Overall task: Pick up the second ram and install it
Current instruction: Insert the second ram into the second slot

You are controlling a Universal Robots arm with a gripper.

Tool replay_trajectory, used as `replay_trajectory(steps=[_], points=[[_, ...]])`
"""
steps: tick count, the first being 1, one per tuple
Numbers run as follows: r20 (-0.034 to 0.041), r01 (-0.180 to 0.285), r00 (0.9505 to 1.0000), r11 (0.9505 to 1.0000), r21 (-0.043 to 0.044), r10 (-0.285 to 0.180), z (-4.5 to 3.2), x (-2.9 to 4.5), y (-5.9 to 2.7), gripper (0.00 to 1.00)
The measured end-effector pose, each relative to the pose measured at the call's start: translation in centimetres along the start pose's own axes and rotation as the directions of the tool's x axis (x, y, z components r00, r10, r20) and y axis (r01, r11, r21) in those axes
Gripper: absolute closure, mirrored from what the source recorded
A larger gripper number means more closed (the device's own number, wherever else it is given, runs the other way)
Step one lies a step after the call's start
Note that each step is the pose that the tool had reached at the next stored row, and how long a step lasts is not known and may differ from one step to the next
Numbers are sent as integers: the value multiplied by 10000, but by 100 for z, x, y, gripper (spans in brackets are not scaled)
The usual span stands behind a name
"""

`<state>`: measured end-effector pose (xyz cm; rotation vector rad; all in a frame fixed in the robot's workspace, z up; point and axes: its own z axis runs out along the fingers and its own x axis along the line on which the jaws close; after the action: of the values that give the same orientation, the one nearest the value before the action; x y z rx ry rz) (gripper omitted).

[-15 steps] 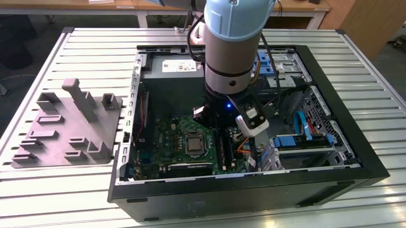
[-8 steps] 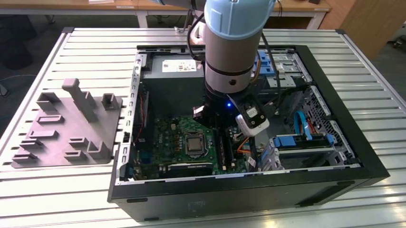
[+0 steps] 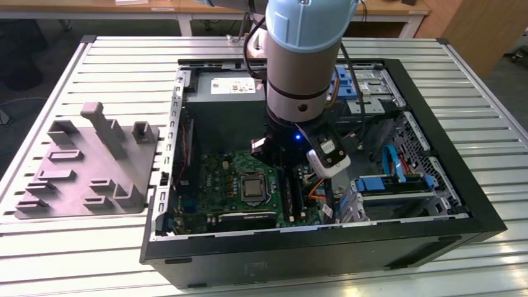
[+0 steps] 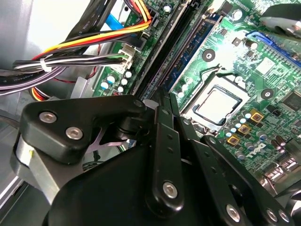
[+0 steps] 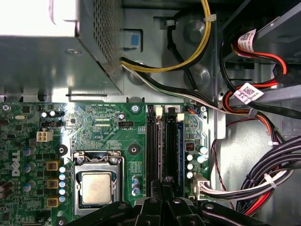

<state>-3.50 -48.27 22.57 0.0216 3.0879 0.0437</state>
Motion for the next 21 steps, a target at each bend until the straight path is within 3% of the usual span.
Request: replay_trajectory(steps=[21], points=[[10, -1, 10000, 10000, -32, 1, 27, 2, -13, 89]])
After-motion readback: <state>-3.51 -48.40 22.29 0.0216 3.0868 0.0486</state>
